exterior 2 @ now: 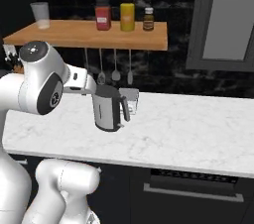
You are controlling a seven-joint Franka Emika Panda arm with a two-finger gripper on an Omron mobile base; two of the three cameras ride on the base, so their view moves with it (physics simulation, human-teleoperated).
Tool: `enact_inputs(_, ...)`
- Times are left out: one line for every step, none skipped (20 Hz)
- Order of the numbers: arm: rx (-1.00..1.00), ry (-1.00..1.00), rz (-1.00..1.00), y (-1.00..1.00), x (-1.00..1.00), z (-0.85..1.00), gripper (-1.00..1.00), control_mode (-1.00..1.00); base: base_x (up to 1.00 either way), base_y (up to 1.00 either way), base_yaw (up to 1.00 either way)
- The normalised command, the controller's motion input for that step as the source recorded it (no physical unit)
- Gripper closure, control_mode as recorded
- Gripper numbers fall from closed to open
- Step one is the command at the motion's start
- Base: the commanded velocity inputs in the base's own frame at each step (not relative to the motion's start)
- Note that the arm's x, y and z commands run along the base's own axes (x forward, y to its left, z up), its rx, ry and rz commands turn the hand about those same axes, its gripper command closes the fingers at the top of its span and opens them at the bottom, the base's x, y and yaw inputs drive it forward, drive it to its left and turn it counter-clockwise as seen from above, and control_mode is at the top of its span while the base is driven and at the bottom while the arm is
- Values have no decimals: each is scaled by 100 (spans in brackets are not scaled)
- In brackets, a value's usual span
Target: Navigate to the electric kettle.
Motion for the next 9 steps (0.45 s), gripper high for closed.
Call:
enact_inputs(0,0,0,0,0,0,-100,100,61,-14,-7)
enact_inputs(0,0,0,0,0,0,-100,100,56,-9,-7)
enact_inputs(0,0,0,0,0,0,-100,100,53,-14,-6)
enact_inputs(0,0,0,0,0,0,-100,100,49,-21,-5)
enact_inputs(0,0,0,0,0,0,-100,100,49,-21,-5)
enact_inputs(0,0,0,0,0,0,-100,100,48,-25,-3)
enact_inputs(0,0,0,0,0,0,-100,100,40,-30,-2)
enact_inputs(0,0,0,0,0,0,-100,100,27,-34,0)
enact_inputs(0,0,0,0,0,0,-100,100,21,-33,0)
